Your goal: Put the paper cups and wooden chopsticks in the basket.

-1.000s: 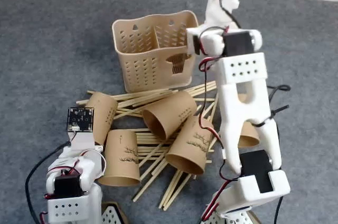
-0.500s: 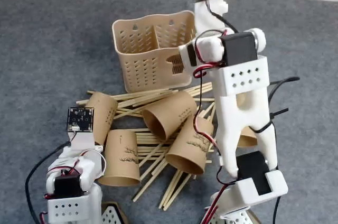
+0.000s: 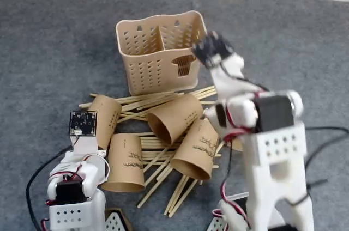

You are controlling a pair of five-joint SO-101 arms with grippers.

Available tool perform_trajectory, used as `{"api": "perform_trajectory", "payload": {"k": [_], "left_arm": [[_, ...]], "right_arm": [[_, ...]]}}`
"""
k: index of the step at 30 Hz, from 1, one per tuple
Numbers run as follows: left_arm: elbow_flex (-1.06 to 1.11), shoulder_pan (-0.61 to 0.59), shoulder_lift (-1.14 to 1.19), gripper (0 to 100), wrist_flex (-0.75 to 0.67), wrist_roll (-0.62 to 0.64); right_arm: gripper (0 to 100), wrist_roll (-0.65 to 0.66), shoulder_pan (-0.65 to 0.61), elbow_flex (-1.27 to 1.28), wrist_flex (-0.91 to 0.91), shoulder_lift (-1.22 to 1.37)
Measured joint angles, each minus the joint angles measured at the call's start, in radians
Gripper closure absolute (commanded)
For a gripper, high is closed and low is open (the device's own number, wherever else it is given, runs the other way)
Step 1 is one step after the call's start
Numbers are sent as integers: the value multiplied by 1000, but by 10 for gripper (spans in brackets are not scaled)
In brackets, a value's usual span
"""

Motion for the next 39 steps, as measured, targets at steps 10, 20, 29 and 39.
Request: {"api": "perform_trajectory", "payload": {"k": [10, 20, 29, 39], "left_arm": [[0, 0, 0, 993, 0, 0], [0, 0, 0, 993, 0, 0], [0, 0, 0, 993, 0, 0], [0, 0, 0, 993, 0, 0]], "right_arm": [[701, 356, 193, 511, -155, -290], [701, 548, 351, 848, -443, -393], [702, 500, 423, 1074, -775, -397], [703, 264, 425, 1123, -1008, -397]]}}
